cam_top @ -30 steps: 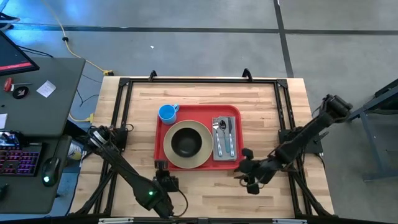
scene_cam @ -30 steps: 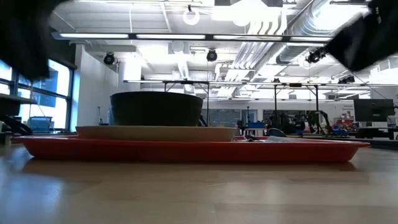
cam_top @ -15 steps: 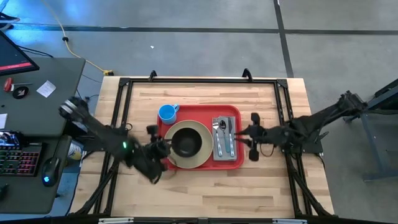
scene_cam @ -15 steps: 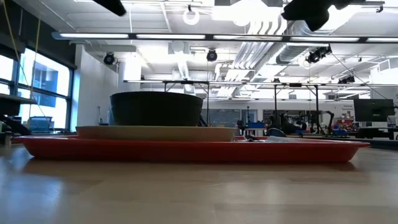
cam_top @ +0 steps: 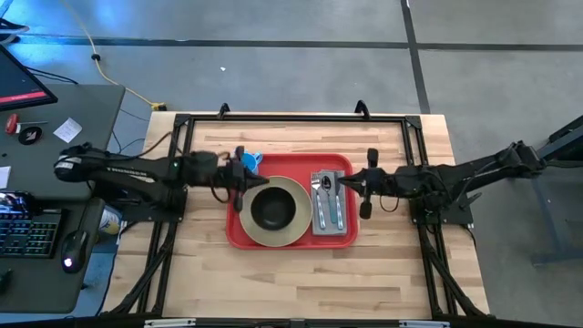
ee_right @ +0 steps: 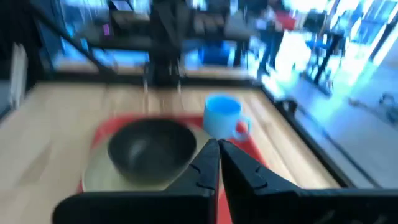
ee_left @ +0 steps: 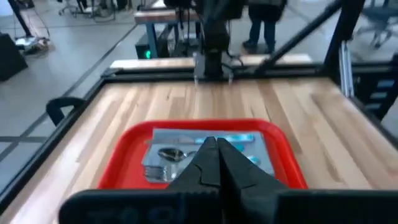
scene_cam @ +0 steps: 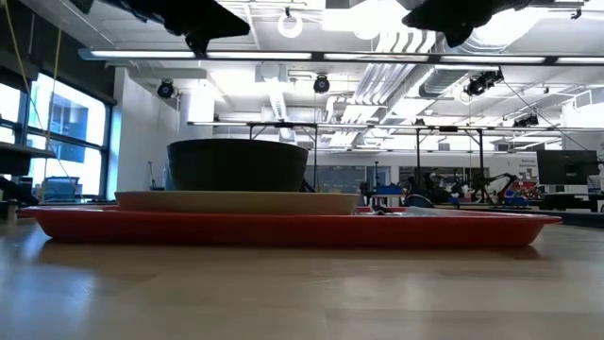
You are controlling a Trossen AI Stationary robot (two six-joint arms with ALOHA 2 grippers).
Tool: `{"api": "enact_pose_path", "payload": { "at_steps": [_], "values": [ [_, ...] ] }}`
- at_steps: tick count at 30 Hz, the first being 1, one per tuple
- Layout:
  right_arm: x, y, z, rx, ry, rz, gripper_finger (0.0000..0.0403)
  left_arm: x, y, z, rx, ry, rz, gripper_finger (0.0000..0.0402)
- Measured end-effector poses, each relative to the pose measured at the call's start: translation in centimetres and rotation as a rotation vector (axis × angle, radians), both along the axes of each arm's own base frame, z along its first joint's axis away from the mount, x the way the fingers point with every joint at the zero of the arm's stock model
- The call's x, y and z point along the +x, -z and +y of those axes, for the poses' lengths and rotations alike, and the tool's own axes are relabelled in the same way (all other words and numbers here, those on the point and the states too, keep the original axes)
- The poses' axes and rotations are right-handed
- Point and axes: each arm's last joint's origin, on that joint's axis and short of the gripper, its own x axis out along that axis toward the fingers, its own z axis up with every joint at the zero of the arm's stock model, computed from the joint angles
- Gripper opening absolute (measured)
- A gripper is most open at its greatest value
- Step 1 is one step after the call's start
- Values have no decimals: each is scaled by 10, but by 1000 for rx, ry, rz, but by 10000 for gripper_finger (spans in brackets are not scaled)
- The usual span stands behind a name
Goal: Set up tray
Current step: Return to Home Position
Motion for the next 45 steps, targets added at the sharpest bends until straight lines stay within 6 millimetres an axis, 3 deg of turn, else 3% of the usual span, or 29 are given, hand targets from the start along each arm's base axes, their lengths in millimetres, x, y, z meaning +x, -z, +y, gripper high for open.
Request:
{"api": "enact_pose_path", "payload": {
  "at_steps": [4, 10, 14, 19, 25, 30, 36, 42, 45],
  "values": [
    [-6, 16, -5, 7, -12, -98, 9, -4, -4, 17, -21, -7, -31, 23],
    [-20, 52, -10, -3, -9, -209, 5, 4, -17, 31, 15, -28, -196, 60],
    [-32, 58, -16, 20, 33, -262, 5, 5, -15, 36, -5, 2, -184, 35],
    [-45, 57, -18, 83, 25, -321, 2, -7, 10, 33, 7, -14, -155, 20],
    [-53, 69, -17, 132, 15, -307, 2, -41, 47, 30, -63, -77, -247, 47],
    [-56, 84, -17, 116, 25, -266, 1, -68, 53, 27, -80, -65, -305, 20],
    [-61, 100, -18, 102, 13, -259, 1, -93, 65, 21, -109, 22, -391, 34],
    [-70, 106, -20, 74, 22, -336, 1, -108, 96, 19, -128, 14, -410, 25],
    [-74, 104, -20, 52, -3, -356, 2, -112, 99, 18, -120, 19, -383, 21]
  ]
}}
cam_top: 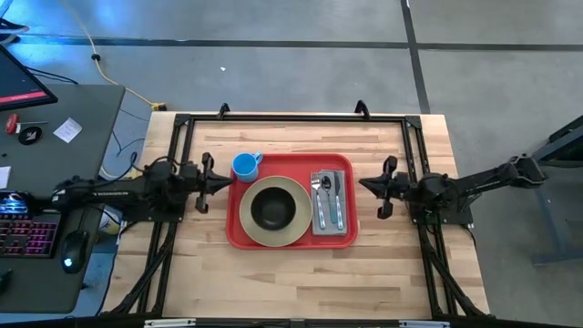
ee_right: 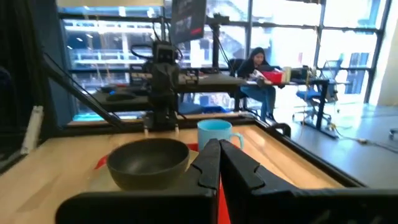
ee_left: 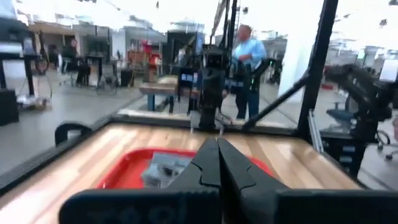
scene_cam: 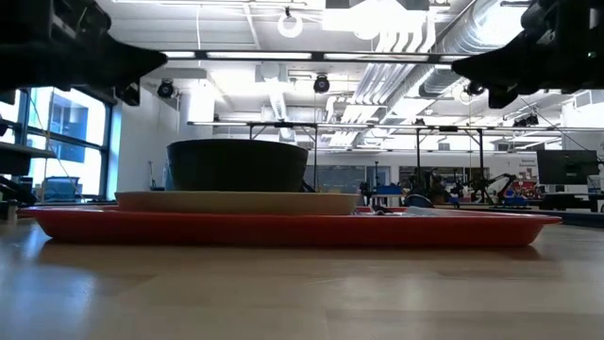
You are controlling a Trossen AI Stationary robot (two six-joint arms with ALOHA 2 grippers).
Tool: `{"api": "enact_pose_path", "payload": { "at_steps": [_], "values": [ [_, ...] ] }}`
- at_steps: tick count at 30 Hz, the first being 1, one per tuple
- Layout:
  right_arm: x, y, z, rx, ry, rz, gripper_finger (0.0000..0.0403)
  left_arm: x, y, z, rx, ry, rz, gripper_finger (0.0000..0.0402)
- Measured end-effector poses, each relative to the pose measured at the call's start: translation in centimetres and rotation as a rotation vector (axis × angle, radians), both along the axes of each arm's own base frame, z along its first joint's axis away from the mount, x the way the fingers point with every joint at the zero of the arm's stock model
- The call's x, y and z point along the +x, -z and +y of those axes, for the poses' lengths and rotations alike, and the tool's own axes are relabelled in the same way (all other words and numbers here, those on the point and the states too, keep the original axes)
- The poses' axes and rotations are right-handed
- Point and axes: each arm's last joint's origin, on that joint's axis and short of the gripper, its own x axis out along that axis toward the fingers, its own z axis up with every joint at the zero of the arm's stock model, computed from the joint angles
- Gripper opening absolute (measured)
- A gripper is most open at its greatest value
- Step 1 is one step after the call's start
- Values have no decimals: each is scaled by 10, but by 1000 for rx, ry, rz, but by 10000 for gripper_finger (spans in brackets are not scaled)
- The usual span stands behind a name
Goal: Set up tray
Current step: Return to Home Position
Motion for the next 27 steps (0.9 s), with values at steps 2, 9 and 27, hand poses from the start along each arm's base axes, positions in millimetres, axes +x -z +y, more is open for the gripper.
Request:
{"api": "enact_pose_path", "payload": {
  "at_steps": [2, 9, 27],
  "values": [
    [-2, -1, 0, -11, -15, -8, 1, -2, -1, -1, 6, 14, -14, 21],
    [-7, 1, 0, -45, -25, 25, 1, -6, 2, -2, -3, 44, 6, 41],
    [-28, 0, -6, -5, 44, -12, 1, -5, 9, -2, 10, 44, 73, 21]
  ]
}}
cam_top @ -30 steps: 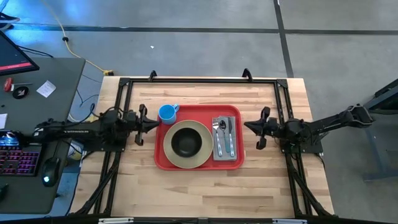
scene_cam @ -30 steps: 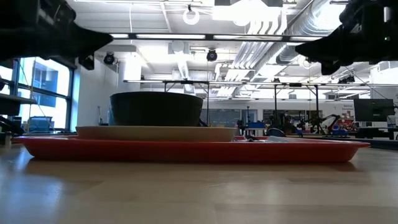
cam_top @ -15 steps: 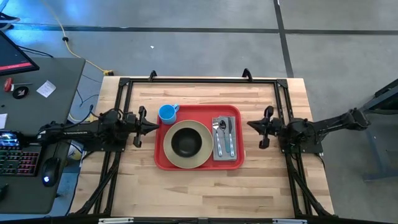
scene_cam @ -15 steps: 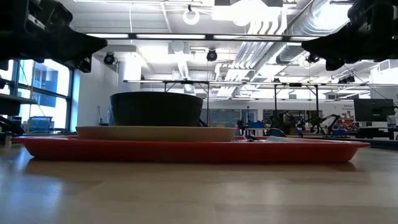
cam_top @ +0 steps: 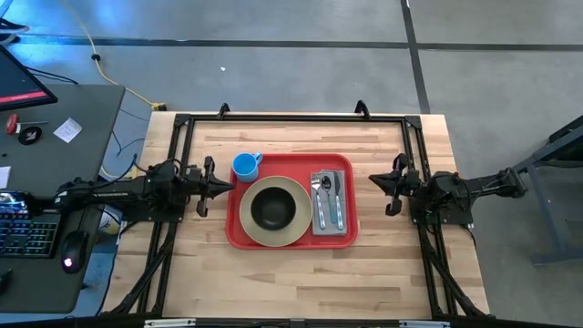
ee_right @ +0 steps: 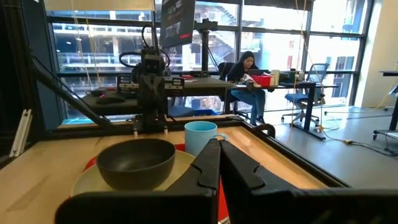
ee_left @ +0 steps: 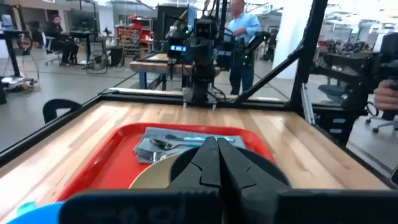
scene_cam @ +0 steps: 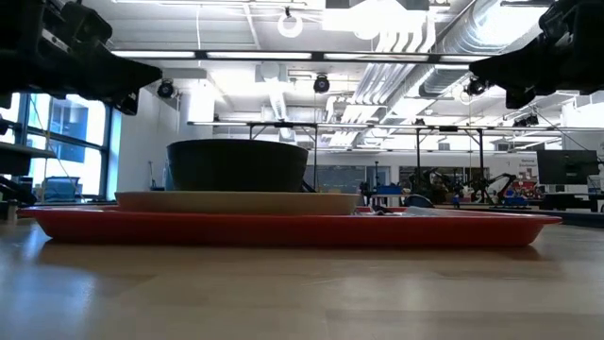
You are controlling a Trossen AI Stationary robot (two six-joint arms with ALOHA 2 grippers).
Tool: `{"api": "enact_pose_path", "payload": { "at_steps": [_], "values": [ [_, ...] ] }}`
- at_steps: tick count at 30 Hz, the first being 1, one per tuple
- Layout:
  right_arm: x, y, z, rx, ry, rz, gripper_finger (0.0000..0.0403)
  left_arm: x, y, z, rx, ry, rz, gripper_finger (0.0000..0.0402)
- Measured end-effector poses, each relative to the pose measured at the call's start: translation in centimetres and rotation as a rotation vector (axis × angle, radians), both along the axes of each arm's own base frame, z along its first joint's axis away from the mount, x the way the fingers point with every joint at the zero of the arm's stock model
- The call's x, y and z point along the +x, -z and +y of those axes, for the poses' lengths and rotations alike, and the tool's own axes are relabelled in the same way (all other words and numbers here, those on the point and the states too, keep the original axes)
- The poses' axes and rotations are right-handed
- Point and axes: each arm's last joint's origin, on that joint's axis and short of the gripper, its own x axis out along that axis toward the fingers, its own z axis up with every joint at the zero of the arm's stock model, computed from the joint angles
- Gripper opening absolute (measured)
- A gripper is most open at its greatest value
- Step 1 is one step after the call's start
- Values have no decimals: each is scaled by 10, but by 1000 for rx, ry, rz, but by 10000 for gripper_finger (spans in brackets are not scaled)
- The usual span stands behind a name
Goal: Set up tray
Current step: Return to Home Position
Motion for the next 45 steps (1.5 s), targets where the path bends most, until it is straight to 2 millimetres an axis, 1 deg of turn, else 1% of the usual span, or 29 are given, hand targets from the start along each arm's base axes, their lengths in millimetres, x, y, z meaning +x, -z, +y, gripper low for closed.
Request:
{"api": "enact_pose_path", "payload": {
  "at_steps": [4, 8, 11, 13, 16, 21, 23, 27, 29, 32, 34, 36, 38, 43, 45],
  "values": [
    [-3, 4, -1, -11, 4, 31, 4, 0, 5, 1, 18, -35, 48, 21],
    [-2, 6, 0, -54, 3, 70, 1, 0, 5, 1, 49, -47, 51, 27],
    [-2, 6, 0, -80, -50, 64, 1, 0, 4, 1, 76, -35, 44, 37],
    [-2, 5, 0, -88, -87, 54, 1, 0, 4, 1, 88, -27, 45, 35],
    [-2, 5, -3, -89, -55, 53, 1, 0, 4, 0, 96, -12, 44, 21],
    [-1, 7, -10, -88, -19, 76, 0, 0, 6, 0, 96, -8, 59, 21],
    [-1, 8, -12, -89, -10, 87, 1, 0, 6, 0, 94, -14, 62, 31],
    [-2, 8, -15, -65, 25, 85, 0, 1, 9, 1, 89, -48, 89, 70],
    [-2, 8, -15, -61, 10, 87, 1, 0, 9, 2, 74, -54, 94, 78],
    [-1, 9, -14, -69, -8, 90, 2, 1, 10, 1, 7, -51, 98, 67],
    [-1, 9, -15, -69, -1, 91, 1, 0, 13, 1, -34, -57, 128, 45],
    [-2, 9, -15, -67, 16, 91, 1, 0, 17, 0, -38, -86, 175, 21],
    [-2, 9, -16, -65, 30, 92, 2, 0, 19, -1, -32, -97, 195, 20],
    [-2, 9, -16, -65, 35, 92, 3, 1, 10, -7, 32, -43, 106, 43],
    [-2, 9, -16, -65, 36, 92, 1, 1, 10, -8, 56, -39, 103, 36]
  ]
}}
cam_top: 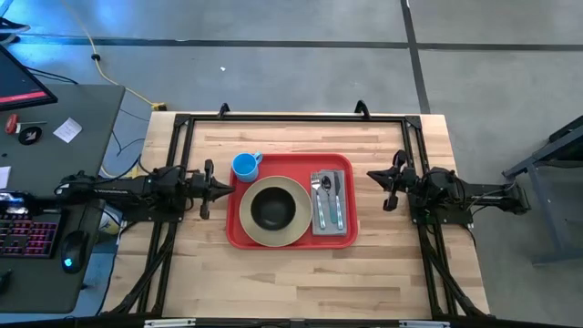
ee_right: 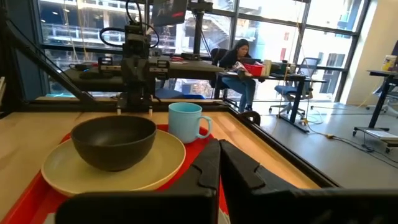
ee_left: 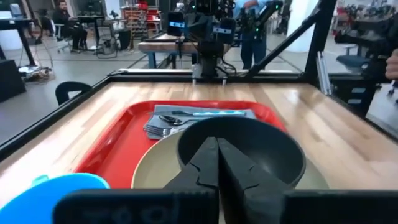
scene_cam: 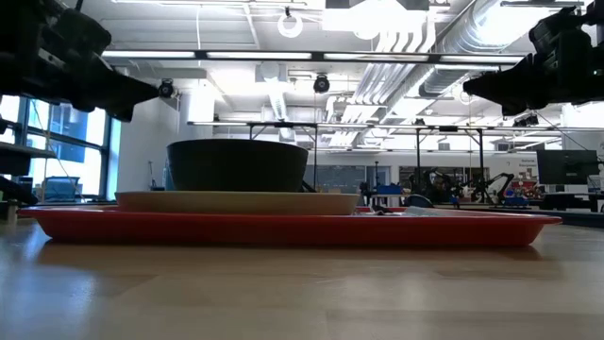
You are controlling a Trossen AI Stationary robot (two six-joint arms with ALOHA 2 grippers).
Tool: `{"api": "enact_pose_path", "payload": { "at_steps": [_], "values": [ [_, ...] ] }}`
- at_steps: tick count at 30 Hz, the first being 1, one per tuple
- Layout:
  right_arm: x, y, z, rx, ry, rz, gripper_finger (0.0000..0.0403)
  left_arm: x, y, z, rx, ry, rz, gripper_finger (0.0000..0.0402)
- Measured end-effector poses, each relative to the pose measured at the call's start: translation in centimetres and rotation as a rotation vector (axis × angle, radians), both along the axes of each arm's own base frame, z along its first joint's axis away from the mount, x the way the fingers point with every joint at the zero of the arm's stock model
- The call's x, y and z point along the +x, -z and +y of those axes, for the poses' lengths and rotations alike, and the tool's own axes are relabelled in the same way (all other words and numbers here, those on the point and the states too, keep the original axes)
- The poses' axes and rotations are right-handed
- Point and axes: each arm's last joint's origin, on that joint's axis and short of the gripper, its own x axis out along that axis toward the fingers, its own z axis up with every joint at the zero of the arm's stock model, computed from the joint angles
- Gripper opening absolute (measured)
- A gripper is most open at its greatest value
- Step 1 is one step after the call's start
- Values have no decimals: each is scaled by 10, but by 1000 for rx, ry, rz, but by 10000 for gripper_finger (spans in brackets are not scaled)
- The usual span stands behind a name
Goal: Set up tray
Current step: Return to Home Position
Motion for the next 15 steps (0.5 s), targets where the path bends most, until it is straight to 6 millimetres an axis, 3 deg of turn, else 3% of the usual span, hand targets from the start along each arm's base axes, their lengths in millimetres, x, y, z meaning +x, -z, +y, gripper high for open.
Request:
{"api": "enact_pose_path", "payload": {
  "at_steps": [6, 11, 15],
  "values": [
    [0, 0, 0, 0, 0, 2, 6, 0, 2, 0, 41, 9, 34, 20],
    [0, 0, 0, 12, -1, 0, 5, -2, 7, 0, 41, -8, 118, 52],
    [0, 0, 0, 12, -1, 1, 1, -2, 7, 0, 38, -5, 123, 48]
  ]
}}
